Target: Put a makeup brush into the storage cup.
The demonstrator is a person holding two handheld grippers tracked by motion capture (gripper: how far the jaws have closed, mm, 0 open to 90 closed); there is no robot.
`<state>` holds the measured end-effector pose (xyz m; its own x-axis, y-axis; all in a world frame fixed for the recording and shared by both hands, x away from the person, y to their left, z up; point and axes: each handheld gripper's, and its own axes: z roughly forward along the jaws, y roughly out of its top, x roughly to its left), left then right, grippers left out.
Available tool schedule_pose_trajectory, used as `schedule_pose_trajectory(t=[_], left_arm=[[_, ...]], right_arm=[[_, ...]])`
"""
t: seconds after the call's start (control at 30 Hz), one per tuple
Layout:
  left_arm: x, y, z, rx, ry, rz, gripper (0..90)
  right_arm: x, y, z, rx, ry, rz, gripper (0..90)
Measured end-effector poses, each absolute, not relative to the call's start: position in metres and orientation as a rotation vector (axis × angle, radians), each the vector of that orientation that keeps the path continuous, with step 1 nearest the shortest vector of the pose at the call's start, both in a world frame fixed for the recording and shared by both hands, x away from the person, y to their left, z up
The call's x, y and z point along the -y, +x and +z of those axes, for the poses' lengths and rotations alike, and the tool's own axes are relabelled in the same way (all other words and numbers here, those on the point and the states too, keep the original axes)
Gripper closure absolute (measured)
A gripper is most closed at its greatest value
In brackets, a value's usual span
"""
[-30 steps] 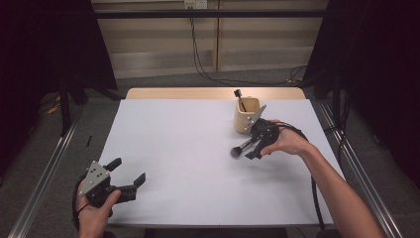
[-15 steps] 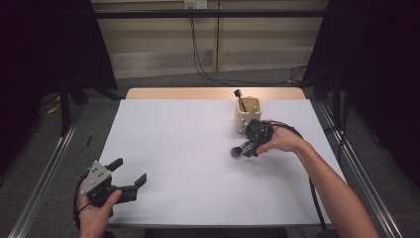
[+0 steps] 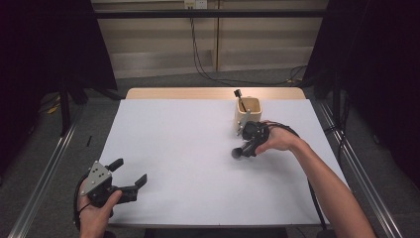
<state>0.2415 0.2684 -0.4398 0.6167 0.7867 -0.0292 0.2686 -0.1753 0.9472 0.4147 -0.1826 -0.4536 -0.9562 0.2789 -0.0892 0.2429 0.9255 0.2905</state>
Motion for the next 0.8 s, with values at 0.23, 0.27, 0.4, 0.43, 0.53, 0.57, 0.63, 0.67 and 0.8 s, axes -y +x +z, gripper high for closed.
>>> schedule_pose_trajectory(t=[0.23, 0.27, 0.4, 0.43, 0.53, 0.57, 0.63, 0.67, 0.8], left_arm=[[-0.2677, 0.2415, -0.44, -0.87, 1.732, 0.579, 3.1], [-0.2678, 0.2416, -0.4399, -0.868, 1.734, 0.579, 3.1], [-0.2679, 0.2415, -0.4399, -0.863, 1.74, 0.579, 3.1], [-0.2678, 0.2413, -0.4398, -0.865, 1.739, 0.58, 3.1], [-0.2678, 0.2416, -0.4399, -0.864, 1.742, 0.581, 3.1], [-0.2677, 0.2417, -0.4399, -0.864, 1.743, 0.58, 3.1], [-0.2674, 0.2415, -0.4398, -0.863, 1.744, 0.582, 3.1], [-0.2673, 0.2415, -0.4399, -0.862, 1.746, 0.583, 3.1], [-0.2677, 0.2421, -0.4401, -0.863, 1.751, 0.584, 3.1]], right_arm=[[0.1846, 0.4155, -0.4544, -2.994, 0.415, 0.424, 41.8], [0.1847, 0.4153, -0.454, -2.999, 0.413, 0.42, 44.2], [0.1845, 0.4146, -0.4534, -3.04, 0.433, 0.425, 56.3], [0.1845, 0.4145, -0.4534, -3.049, 0.418, 0.43, 58.8], [0.1833, 0.414, -0.453, -3.059, 0.41, 0.419, 62.0], [0.1831, 0.4139, -0.4528, -3.063, 0.417, 0.417, 62.8], [0.183, 0.4142, -0.4527, -3.069, 0.425, 0.416, 64.2], [0.1829, 0.4142, -0.4526, -3.071, 0.426, 0.417, 65.0], [0.1824, 0.4155, -0.4525, -3.085, 0.432, 0.409, 68.3]])
